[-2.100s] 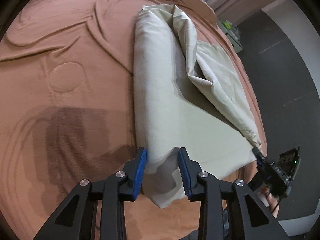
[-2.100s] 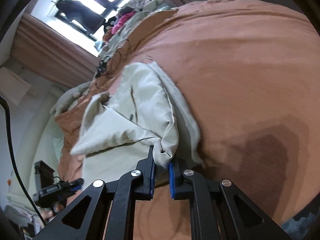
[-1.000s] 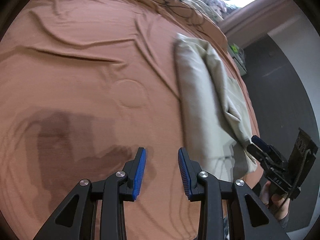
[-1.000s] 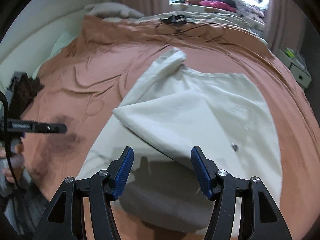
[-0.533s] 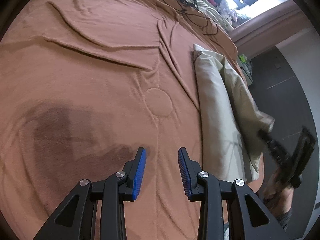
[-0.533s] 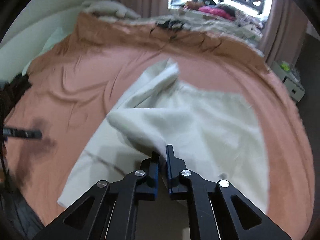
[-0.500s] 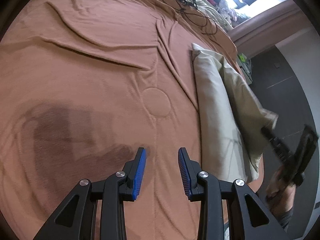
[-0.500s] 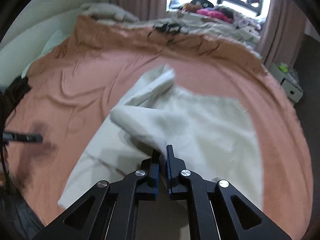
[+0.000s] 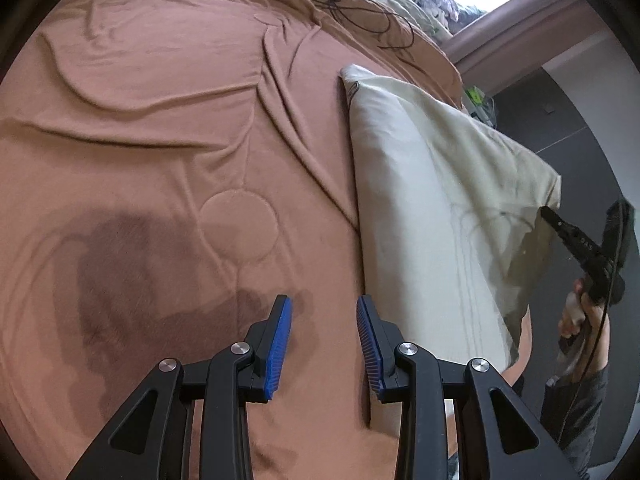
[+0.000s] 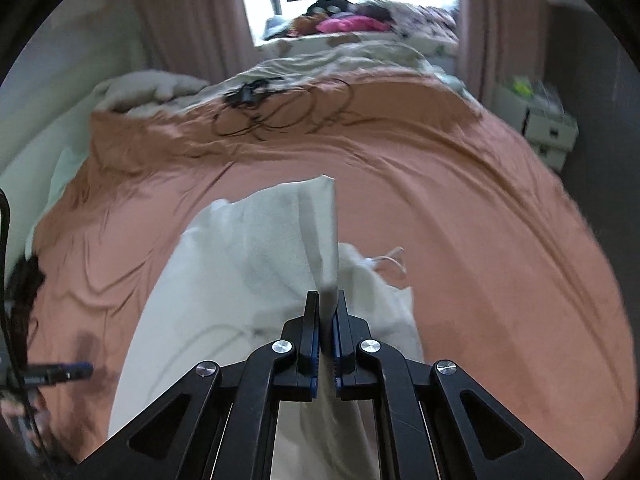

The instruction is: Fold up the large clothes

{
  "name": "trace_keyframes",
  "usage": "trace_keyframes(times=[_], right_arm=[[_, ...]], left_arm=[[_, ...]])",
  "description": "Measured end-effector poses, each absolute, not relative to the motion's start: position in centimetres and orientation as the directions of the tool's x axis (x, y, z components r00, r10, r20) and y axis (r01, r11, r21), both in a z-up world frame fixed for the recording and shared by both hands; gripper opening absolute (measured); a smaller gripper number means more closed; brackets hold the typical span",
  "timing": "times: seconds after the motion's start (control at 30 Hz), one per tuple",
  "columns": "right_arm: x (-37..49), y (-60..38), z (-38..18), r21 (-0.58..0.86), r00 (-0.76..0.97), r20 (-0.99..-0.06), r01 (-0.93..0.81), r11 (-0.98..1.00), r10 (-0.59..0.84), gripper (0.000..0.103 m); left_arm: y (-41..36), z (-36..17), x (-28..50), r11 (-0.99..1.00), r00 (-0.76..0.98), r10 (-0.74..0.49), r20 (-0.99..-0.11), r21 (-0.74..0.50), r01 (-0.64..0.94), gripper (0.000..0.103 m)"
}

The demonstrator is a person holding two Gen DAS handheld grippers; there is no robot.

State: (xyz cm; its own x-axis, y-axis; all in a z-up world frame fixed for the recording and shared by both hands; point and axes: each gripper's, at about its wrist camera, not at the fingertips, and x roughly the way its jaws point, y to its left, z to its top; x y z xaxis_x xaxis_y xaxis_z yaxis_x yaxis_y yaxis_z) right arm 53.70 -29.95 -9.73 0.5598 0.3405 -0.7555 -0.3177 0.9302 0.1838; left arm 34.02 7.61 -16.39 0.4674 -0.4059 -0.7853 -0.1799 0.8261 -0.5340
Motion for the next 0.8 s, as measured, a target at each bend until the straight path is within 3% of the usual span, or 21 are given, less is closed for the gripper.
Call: trace_keyframes(times=[0.2,0.3,0.37,0.43,0.5,0.8], right_arm=[[58.3,-33.1,-14.2,0.298,0.503,-0.776,-0.236,0.925,0.379,0.005],[59.8,-33.9,-16.3,0.255,0.487,-0.820,-0.162,0.953,0.302,0.006],[60.0,-34.5,-16.7,0.192,0.490,-0.847,-0.081,0.978,0.206,0.015],[59.6,-35.4,-16.3,0.260,0.497,-0.829,-0.061,0.964,0.256,0.040],[59.1,-36.0,-15.9,0.344,0.501,-0.797,-0.083,0.935,0.338,0.057],[61.4,-34.6,-17.1,0.393,0.434,-0.805,-0.121,0.912,0.405,0.059]], left_arm=[[6.8,-16.3,36.1,0.843,0.455,-0.385,-0.803,-0.506,-0.180,0.036],[6.0,-16.3,36.8,0.852,0.442,-0.383,-0.811,-0.495,-0.168,0.036],[5.6,-16.3,37.2,0.856,0.436,-0.385,-0.813,-0.492,-0.162,0.036],[5.3,-16.0,37.6,0.861,0.437,-0.382,-0.814,-0.486,-0.151,0.036],[5.1,-15.7,38.0,0.866,0.441,-0.377,-0.814,-0.479,-0.144,0.036],[3.1,-15.0,43.5,0.870,0.460,-0.370,-0.807,-0.475,-0.133,0.036]])
